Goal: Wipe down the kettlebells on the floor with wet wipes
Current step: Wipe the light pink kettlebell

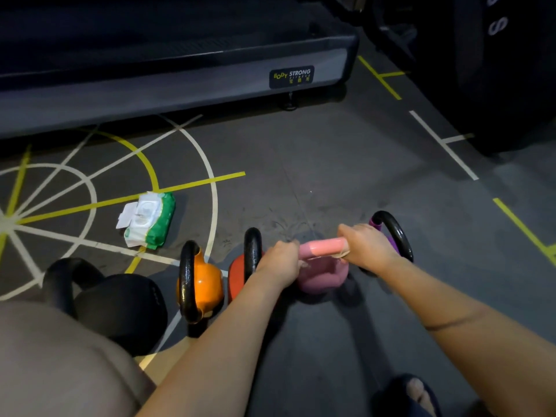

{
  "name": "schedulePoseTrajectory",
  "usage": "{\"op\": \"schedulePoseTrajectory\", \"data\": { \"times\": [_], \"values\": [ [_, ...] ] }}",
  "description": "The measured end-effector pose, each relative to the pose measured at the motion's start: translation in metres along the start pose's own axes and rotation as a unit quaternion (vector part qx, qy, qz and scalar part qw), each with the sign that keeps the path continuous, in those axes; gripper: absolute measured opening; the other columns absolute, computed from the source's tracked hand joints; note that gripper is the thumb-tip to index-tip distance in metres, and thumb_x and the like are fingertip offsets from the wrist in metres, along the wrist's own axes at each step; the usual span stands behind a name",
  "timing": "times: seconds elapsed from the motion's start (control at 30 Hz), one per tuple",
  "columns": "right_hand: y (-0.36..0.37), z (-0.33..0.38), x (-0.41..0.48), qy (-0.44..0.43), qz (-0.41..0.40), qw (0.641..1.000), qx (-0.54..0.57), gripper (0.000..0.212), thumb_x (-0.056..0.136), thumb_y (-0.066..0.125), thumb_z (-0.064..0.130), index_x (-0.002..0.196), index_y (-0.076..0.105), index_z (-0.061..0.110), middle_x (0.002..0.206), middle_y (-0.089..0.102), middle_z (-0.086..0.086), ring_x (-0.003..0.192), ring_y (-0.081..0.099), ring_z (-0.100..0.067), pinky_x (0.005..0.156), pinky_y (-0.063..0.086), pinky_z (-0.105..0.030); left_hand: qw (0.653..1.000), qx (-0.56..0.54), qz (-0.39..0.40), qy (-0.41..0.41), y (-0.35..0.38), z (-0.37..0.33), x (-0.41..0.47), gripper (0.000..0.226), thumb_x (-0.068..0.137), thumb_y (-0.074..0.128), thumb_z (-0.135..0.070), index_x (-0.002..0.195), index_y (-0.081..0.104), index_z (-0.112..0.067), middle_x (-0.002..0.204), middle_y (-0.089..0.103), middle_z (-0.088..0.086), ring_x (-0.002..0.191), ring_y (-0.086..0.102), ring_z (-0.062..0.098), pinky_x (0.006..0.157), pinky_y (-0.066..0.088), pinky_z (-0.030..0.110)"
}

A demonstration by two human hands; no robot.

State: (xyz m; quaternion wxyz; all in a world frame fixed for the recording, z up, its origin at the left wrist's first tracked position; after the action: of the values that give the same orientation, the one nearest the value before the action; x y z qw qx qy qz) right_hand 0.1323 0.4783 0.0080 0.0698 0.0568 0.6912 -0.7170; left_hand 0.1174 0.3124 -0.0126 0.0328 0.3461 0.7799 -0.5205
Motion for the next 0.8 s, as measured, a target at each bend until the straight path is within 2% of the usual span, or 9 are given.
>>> {"op": "schedulePoseTrajectory", "data": {
  "times": [0.1,0.2,0.37,0.43,0.5,0.57,0.67,0.73,0.8],
  "values": [
    [0.001,0.018,0.006,-0.013,0.039,0.998,-0.037,0.034,0.087,0.059,0.048,0.108,0.054,0.023,0.098,0.07,-0.006,0.096,0.065,-0.034,0.07,0.042,-0.036,1.0,0.005,0.007,-0.007,-0.002,0.001,-0.001,0.043,0.097,0.065,-0.028,0.131,0.053,-0.006,0.127,0.062,0.024,0.12,0.058,0.044,0.097,0.046,0.045],
    [0.004,0.053,0.015,-0.047,0.076,0.992,-0.092,0.032,0.089,0.057,0.038,0.116,0.05,0.024,0.105,0.07,-0.007,0.098,0.067,-0.035,0.071,0.045,-0.037,0.999,0.002,0.028,-0.026,0.0,0.002,-0.003,0.076,0.099,0.061,-0.024,0.159,0.018,-0.004,0.137,0.056,0.026,0.126,0.055,0.043,0.103,0.044,0.047],
    [0.007,0.084,0.022,-0.063,0.094,0.99,-0.08,0.045,0.084,0.065,0.028,0.119,0.04,0.016,0.107,0.07,-0.013,0.1,0.067,-0.037,0.077,0.049,-0.041,0.999,-0.015,0.031,-0.027,-0.003,0.0,-0.004,0.091,0.098,0.059,-0.015,0.161,-0.007,-0.008,0.14,0.052,0.026,0.125,0.055,0.041,0.102,0.045,0.047],
    [0.007,0.075,0.02,-0.047,0.129,0.99,-0.012,0.068,0.077,0.074,0.03,0.131,0.035,0.015,0.121,0.065,-0.012,0.114,0.062,-0.035,0.091,0.049,-0.042,0.999,-0.026,0.03,-0.018,-0.004,0.0,-0.003,0.096,0.096,0.061,-0.015,0.161,-0.01,-0.011,0.137,0.055,0.027,0.122,0.057,0.04,0.1,0.046,0.046],
    [-0.006,0.057,0.013,-0.044,0.165,0.985,0.035,0.116,0.062,0.086,0.044,0.152,0.019,0.015,0.148,0.046,-0.008,0.136,0.046,-0.028,0.11,0.037,-0.047,0.997,-0.056,0.049,-0.005,0.0,0.001,-0.002,0.108,0.094,0.066,-0.018,0.158,-0.021,-0.018,0.13,0.059,0.026,0.114,0.062,0.038,0.094,0.049,0.043],
    [-0.029,0.034,0.003,-0.046,0.19,0.981,0.021,0.137,0.056,0.088,0.055,0.158,0.006,0.016,0.159,0.032,-0.006,0.145,0.033,-0.025,0.117,0.028,-0.048,0.991,-0.095,0.094,0.004,0.007,0.0,-0.003,0.126,0.087,0.073,-0.019,0.152,-0.034,-0.027,0.142,0.05,0.027,0.122,0.059,0.037,0.099,0.049,0.04],
    [-0.056,-0.01,-0.015,-0.013,0.199,0.98,-0.004,0.105,0.073,0.081,0.053,0.153,0.029,0.011,0.146,0.051,-0.012,0.133,0.049,-0.028,0.107,0.041,-0.038,0.991,-0.087,0.097,0.035,-0.002,-0.009,-0.004,0.146,0.074,0.088,-0.039,0.149,-0.038,-0.034,0.167,-0.016,0.017,0.155,-0.004,0.036,0.125,0.013,0.05],
    [-0.056,-0.028,-0.027,0.006,0.194,0.981,-0.01,0.087,0.085,0.07,0.051,0.153,0.031,0.013,0.136,0.059,-0.013,0.125,0.054,-0.03,0.1,0.045,-0.036,0.995,-0.012,0.008,0.095,-0.021,-0.031,0.0,0.145,0.068,0.086,-0.059,0.155,-0.027,-0.032,0.166,-0.023,0.01,0.153,-0.02,0.032,0.124,-0.001,0.053],
    [-0.042,-0.031,-0.029,0.019,0.198,0.98,0.015,0.08,0.09,0.066,0.047,0.153,0.031,0.014,0.136,0.059,-0.016,0.126,0.054,-0.032,0.1,0.045,-0.036,0.982,0.072,-0.073,0.161,-0.029,-0.063,0.0,0.132,0.072,0.078,-0.065,0.161,-0.011,-0.027,0.169,-0.014,0.01,0.155,-0.013,0.03,0.124,-0.001,0.053]
  ]
}}
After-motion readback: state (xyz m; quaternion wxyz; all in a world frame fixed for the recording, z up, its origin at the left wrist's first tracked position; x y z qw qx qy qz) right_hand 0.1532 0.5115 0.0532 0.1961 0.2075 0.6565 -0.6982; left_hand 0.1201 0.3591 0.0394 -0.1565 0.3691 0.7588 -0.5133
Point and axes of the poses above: each hand's wrist, its own x-axis towards the middle knuckle, its own y-axis out of the palm, z = x × y, the point moved 10 cm from there along x, towards the middle knuckle
